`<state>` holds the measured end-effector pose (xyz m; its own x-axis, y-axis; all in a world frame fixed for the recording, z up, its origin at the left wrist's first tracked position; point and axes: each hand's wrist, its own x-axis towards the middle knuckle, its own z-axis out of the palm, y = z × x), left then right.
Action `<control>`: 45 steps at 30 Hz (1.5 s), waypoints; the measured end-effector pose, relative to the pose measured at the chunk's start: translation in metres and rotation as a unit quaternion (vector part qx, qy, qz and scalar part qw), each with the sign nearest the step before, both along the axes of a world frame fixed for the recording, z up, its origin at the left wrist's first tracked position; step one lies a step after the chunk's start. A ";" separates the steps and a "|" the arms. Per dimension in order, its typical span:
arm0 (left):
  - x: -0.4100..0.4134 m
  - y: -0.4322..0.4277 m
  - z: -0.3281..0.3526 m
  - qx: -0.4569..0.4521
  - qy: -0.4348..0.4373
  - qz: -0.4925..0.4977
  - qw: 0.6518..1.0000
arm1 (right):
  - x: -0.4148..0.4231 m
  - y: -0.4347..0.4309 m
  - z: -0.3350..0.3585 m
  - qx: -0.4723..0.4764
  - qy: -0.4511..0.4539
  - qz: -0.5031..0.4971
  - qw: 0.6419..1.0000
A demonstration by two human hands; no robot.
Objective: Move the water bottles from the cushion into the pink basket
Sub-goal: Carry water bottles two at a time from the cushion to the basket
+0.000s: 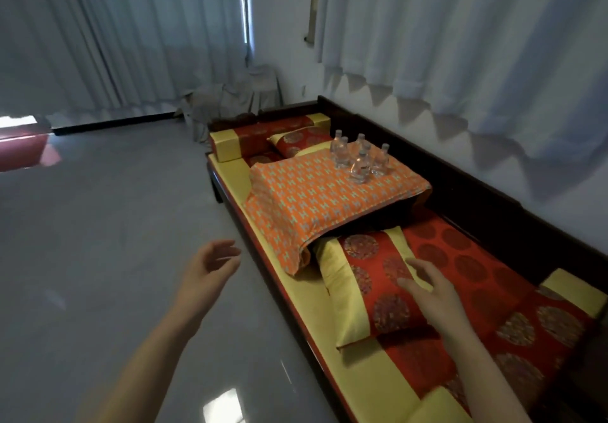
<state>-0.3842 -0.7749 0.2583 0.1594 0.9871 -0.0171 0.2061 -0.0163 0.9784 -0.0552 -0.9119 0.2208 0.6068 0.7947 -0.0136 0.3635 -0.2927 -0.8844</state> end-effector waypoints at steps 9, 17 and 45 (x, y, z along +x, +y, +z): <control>0.008 0.152 -0.027 -0.055 0.019 -0.029 0.998 | 0.019 0.150 -0.030 -0.011 0.020 0.013 1.000; 0.033 0.331 -0.019 -0.040 0.018 -0.033 0.998 | 0.048 0.329 -0.038 -0.005 0.070 -0.003 0.998; 0.326 0.770 -0.105 -0.102 0.098 -0.437 0.888 | 0.121 0.590 -0.109 -0.066 0.086 -0.357 0.928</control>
<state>-0.0586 -0.0053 0.1533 0.8378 0.4609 -0.2927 0.3678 -0.0801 0.9264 0.0659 -0.3217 0.1122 0.9580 0.1746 -0.2273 -0.1080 -0.5145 -0.8507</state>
